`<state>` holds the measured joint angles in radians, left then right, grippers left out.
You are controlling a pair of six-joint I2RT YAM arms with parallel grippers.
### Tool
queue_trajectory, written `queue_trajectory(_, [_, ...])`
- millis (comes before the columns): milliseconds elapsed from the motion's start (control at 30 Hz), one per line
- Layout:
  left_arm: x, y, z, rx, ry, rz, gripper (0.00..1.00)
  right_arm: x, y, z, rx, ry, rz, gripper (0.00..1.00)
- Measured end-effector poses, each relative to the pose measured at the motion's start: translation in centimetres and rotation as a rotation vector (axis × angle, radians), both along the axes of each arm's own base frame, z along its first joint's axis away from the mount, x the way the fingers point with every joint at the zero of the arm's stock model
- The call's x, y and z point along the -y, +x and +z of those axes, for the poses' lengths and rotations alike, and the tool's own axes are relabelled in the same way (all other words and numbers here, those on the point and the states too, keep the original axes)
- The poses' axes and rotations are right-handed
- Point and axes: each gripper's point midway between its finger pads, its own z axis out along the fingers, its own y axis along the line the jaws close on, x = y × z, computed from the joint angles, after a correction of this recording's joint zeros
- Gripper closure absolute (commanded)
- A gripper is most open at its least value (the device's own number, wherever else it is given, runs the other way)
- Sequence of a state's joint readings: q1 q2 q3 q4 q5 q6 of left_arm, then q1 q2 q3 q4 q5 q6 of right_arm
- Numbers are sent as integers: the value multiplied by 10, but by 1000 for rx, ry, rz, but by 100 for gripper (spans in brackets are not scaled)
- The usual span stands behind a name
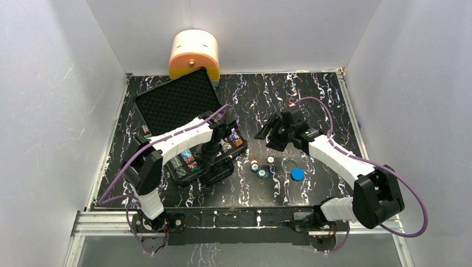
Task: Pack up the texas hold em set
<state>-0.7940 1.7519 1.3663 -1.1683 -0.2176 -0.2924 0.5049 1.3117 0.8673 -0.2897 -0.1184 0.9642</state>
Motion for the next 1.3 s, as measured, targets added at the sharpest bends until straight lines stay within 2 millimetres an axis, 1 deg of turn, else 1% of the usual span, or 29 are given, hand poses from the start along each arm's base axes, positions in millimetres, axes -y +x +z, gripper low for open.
queue_trajectory(200, [-4, -6, -2, -15, 19, 24, 100, 0, 0, 0, 2, -2, 1, 28])
queue_trajectory(333, [-13, -13, -7, -34, 52, 36, 100, 1, 0, 0, 2, -2, 1, 28])
queue_trajectory(467, [-18, -15, -9, -31, 73, 45, 100, 0, 0, 0, 1, -2, 2, 28])
queue_trajectory(767, [-22, -8, -8, 11, 94, 50, 100, 0, 0, 0, -1, 1, 4, 29])
queue_trajectory(1000, [-31, 8, -7, 78, 125, 67, 100, 0, 0, 0, -1, 0, 4, 29])
queue_trajectory(1033, [-31, 8, -7, 80, 125, 69, 98, 0, 0, 0, -1, 0, 4, 29])
queue_trajectory(1067, [-31, 9, -8, 82, 125, 71, 93, 0, 0, 0, -1, 0, 4, 29])
queue_trajectory(1167, [-32, 10, -7, 88, 128, 66, 76, 0, -1, 0, -2, 0, 4, 29])
queue_trajectory(1233, [-32, 12, -7, 94, 129, 68, 70, 0, -1, 0, -2, 0, 5, 29])
queue_trajectory(1300, [-32, 13, -8, 99, 126, 67, 67, 0, -1, 0, -1, 0, 4, 29])
